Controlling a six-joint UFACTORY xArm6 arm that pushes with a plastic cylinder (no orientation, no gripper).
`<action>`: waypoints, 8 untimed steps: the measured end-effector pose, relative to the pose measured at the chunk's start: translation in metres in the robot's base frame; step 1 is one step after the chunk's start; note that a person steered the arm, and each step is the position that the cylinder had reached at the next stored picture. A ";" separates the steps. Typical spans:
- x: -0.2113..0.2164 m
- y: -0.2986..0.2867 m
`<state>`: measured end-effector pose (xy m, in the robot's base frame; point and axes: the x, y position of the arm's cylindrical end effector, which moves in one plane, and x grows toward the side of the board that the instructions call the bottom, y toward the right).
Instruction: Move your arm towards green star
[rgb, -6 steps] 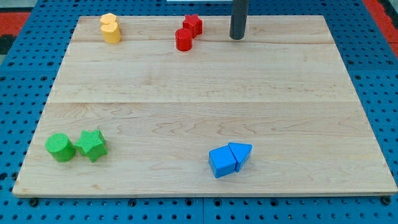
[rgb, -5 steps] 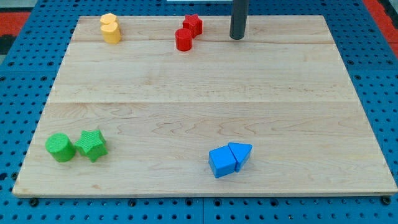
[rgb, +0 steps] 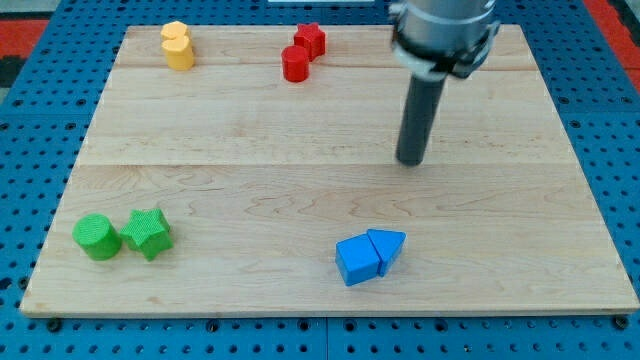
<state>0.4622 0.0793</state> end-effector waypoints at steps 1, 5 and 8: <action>0.057 -0.057; 0.119 -0.193; 0.048 -0.216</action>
<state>0.5107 -0.1364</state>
